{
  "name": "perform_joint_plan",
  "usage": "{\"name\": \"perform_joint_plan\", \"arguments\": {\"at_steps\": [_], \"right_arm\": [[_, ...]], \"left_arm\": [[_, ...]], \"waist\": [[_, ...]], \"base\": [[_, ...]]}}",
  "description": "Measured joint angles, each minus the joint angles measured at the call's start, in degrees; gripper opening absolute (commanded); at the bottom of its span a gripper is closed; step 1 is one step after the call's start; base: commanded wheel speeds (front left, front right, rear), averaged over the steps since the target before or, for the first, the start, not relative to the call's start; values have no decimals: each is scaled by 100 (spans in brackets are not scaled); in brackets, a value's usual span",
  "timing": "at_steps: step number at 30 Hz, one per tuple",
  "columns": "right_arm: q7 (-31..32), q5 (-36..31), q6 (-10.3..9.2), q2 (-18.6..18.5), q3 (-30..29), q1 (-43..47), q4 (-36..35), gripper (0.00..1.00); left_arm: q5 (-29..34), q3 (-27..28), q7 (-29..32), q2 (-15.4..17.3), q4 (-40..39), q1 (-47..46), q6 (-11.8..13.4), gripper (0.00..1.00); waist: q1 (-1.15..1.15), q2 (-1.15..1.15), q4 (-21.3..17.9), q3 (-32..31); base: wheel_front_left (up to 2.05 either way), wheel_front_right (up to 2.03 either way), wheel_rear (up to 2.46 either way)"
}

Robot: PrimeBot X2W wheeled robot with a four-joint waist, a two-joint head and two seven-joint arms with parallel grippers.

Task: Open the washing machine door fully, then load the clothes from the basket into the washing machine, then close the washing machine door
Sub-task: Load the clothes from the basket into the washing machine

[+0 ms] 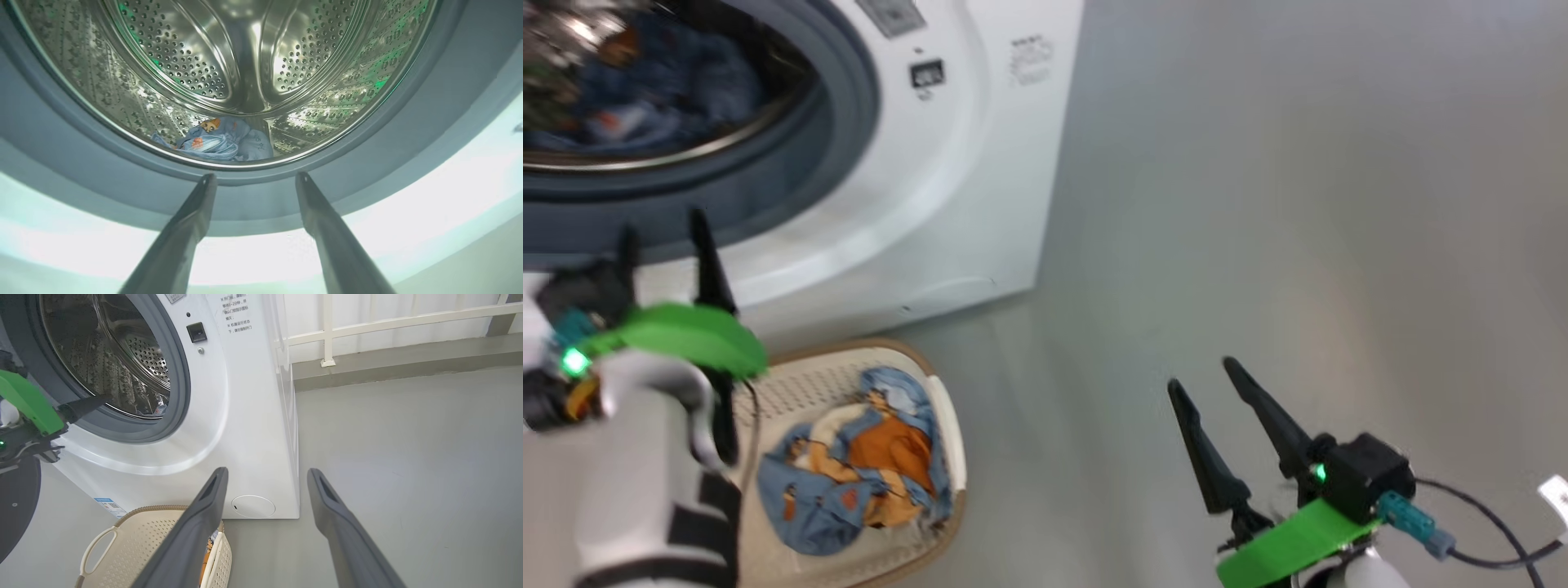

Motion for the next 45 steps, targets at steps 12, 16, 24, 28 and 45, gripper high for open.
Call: {"name": "perform_joint_plan", "arguments": {"at_steps": [12, 16, 24, 28, 45], "right_arm": [[0, -77, 0, -12, -354, 449, 138, 100], [0, -131, 0, -11, -379, 594, 146, 100], [0, -194, 0, -13, -682, 1059, 140, 100], [0, -196, 0, -66, -743, 1170, 121, 100], [0, -198, 0, -166, -748, 1342, 111, 100]], "left_arm": [[-556, -1043, 7, -164, -423, 1412, 52, 100], [-817, -1332, 7, -163, -721, 1774, 279, 100], [-801, -1781, 8, -148, -1640, 3011, 577, 100], [-736, -1745, 23, -59, -2089, 3540, 619, 100], [-737, -1033, 23, 158, -3087, 4753, 566, 100]], "waist": [[0, 0, 590, -914], [0, 0, 702, -1130], [0, 0, 1013, -1697], [0, 0, 1167, -1857], [0, 0, 1332, -2253]], "base": [[0, 0, 0], [0, 0, 0], [0, 0, 0], [0, 0, 0], [0, 0, 0]]}}
